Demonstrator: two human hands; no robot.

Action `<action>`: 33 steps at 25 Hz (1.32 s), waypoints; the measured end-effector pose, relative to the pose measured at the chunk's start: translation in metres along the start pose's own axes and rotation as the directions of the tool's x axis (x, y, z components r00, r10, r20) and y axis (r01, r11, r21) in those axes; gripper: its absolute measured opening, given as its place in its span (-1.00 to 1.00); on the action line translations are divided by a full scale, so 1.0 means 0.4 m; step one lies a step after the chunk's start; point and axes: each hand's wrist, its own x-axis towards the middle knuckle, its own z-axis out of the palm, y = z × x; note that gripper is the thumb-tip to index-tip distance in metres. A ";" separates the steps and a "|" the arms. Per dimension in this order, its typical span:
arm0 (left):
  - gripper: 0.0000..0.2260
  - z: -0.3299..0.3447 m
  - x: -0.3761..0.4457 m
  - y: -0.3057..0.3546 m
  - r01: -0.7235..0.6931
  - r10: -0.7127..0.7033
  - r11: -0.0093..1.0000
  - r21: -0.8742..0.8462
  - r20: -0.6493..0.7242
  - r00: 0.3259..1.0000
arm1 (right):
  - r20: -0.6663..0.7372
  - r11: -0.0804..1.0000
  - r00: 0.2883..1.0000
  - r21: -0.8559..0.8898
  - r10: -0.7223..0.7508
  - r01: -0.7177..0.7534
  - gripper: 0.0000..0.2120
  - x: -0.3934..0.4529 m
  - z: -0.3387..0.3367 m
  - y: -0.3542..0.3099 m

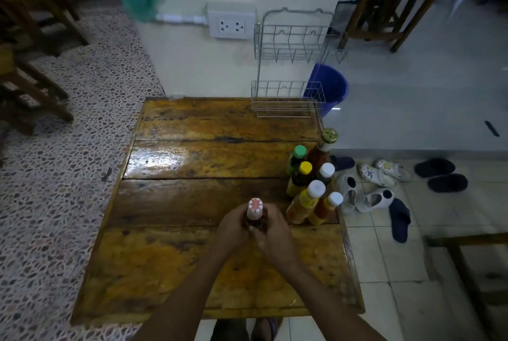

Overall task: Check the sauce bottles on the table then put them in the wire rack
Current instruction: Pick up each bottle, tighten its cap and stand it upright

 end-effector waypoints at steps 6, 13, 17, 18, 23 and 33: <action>-0.53 -0.043 0.006 -0.017 0.013 -0.009 1.000 -0.025 0.180 0.984 | 0.146 0.984 0.989 -0.180 0.010 0.016 -0.43 0.016 -0.038 -0.067; -0.68 -0.252 -0.096 -0.056 0.074 -0.079 0.997 0.029 0.298 0.951 | 0.316 0.659 0.896 -0.608 -0.311 0.443 -0.55 0.080 -0.121 -0.243; -0.61 -0.365 -0.133 -0.042 0.069 -0.115 0.988 0.141 0.351 0.929 | 0.414 0.429 0.751 -0.634 -0.514 0.643 -0.56 0.133 -0.060 -0.242; -0.57 -0.378 -0.139 -0.042 0.071 -0.126 0.982 0.175 0.330 0.936 | 0.399 0.422 0.749 -0.642 -0.529 0.640 -0.56 0.142 -0.046 -0.242; -0.44 -0.399 -0.159 -0.067 0.065 -0.119 0.891 0.449 0.094 0.988 | 0.169 0.650 0.897 -0.636 -0.408 0.415 -0.61 0.118 0.040 -0.263; -0.48 -0.336 -0.153 -0.093 0.042 -0.055 0.768 0.639 0.001 0.998 | 0.200 0.744 0.970 -0.668 0.140 0.030 -0.72 0.099 0.066 -0.239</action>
